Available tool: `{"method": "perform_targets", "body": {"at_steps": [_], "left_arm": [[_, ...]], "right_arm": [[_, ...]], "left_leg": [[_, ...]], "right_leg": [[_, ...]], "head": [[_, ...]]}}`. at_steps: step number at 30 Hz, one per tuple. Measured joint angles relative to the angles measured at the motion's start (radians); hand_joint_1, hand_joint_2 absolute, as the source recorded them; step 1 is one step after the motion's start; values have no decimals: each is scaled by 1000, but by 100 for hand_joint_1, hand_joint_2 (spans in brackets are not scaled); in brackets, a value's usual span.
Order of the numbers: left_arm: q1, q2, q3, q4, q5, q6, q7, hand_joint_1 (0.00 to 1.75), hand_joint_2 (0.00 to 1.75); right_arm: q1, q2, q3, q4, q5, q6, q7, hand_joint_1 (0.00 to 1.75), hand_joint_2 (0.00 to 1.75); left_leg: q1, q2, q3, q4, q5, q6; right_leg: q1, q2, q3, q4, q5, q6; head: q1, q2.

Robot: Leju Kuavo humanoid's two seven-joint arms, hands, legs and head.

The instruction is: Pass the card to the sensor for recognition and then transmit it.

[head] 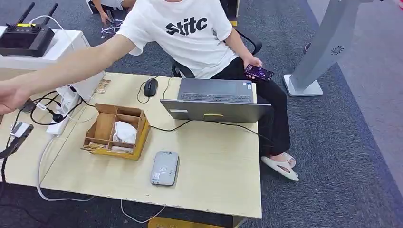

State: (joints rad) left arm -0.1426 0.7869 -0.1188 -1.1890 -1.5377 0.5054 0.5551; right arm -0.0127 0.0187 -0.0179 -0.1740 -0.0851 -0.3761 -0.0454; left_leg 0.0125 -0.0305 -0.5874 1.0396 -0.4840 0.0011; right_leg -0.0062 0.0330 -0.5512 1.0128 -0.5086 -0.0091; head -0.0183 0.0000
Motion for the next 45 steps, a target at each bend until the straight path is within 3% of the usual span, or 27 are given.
{"method": "perform_targets", "body": {"at_steps": [4, 7, 11, 14, 15, 16, 23, 28, 35, 36, 37, 39, 40, 42, 45], "left_arm": [[-92, 2, -104, 50, 0, 28, -75, 175, 175], [-201, -22, -233, 85, 0, 21, -108, 175, 175], [-358, -141, -399, 181, 0, 15, -127, 175, 175], [-427, -229, -474, 237, 0, 15, -126, 175, 175], [-442, -250, -488, 252, 0, 16, -123, 68, 175], [-450, -267, -501, 264, 0, 21, -122, 0, 175], [-447, -308, -497, 289, 0, 111, -97, 0, 175], [-433, -320, -452, 289, 0, 118, -106, 0, 175], [-369, -329, -312, 238, 0, 153, -157, 0, 175], [-352, -331, -287, 221, 5, 164, -180, 0, 0], [-331, -338, -260, 197, 26, 171, -218, 0, 0], [-271, -367, -167, 116, 192, 169, -422, 0, 0], [-230, -383, -133, 68, 296, 159, -521, 0, 175], [-137, -410, -77, -49, 378, 109, -617, 0, 175], [15, -450, -61, -223, 332, 30, -641, 0, 175]], "right_arm": [[-3, -3, 0, 0, 13, 12, 3, 0, 175], [-9, -6, 0, 0, 27, 20, 11, 0, 175], [-21, -6, 1, -3, 36, 34, 1, 0, 175], [-26, -7, 1, -4, 35, 31, -2, 0, 175], [-26, -8, 1, -4, 35, 29, 5, 0, 175], [-26, -8, 1, -4, 35, 26, 14, 0, 175], [-10, -9, 0, -4, 34, 12, 33, 0, 175], [-8, -10, -2, -4, 34, 12, 33, 0, 175], [-5, -10, -4, -4, 33, 14, 21, 0, 175], [-5, -10, -5, -4, 32, 14, 18, 0, 175], [-4, -10, -6, -4, 31, 13, 14, 0, 175], [-3, -10, -15, -4, 25, 12, 10, 0, 175], [-3, -10, -21, -4, 22, 11, 9, 0, 175], [-2, -10, -33, -4, 11, 7, 11, 0, 175], [7, -8, -55, -4, -2, -1, 9, 0, 175]], "left_leg": [[0, -1, 0, 0, 0, 0], [-1, -3, 0, 1, 2, 1], [-2, -6, 0, 1, 3, 3], [-3, -5, -1, 1, 4, 4], [-3, -4, -1, 1, 4, 4], [-3, -3, -1, 1, 4, 4], [-2, 1, -2, 1, 3, 3], [-2, 1, -2, 1, 3, 3], [-2, 1, -2, 1, 3, 3], [-2, 2, -2, 1, 3, 3], [-2, 2, -2, 1, 3, 3], [-3, 2, -2, 1, 3, 3], [-3, 3, -2, 1, 2, 3], [-3, 6, -1, 1, 0, 3], [-3, 6, -2, 1, -1, 5]], "right_leg": [[0, -1, -1, -1, 0, 0], [-1, -4, 0, -1, 1, 1], [-3, -6, 2, -1, 3, 3], [-3, -5, 2, -1, 4, 4], [-3, -4, 2, -1, 4, 4], [-3, -3, 1, -1, 4, 4], [-3, 2, -2, -1, 4, 3], [-2, 1, -2, -1, 4, 3], [-2, 2, -2, -1, 4, 3], [-2, 2, -2, -1, 4, 3], [-2, 2, -2, -1, 4, 3], [-3, 3, -2, -1, 4, 3], [-3, 4, -2, -1, 4, 3], [-3, 7, -3, -2, 4, 3], [-3, 6, -3, -3, 3, 4]], "head": [[0, 0], [0, 0], [0, 0], [0, 0], [1, 0], [0, 0], [0, 0], [0, 0], [1, 0], [0, 0], [0, 0], [0, 0], [1, 0], [0, 0], [0, 0]]}}
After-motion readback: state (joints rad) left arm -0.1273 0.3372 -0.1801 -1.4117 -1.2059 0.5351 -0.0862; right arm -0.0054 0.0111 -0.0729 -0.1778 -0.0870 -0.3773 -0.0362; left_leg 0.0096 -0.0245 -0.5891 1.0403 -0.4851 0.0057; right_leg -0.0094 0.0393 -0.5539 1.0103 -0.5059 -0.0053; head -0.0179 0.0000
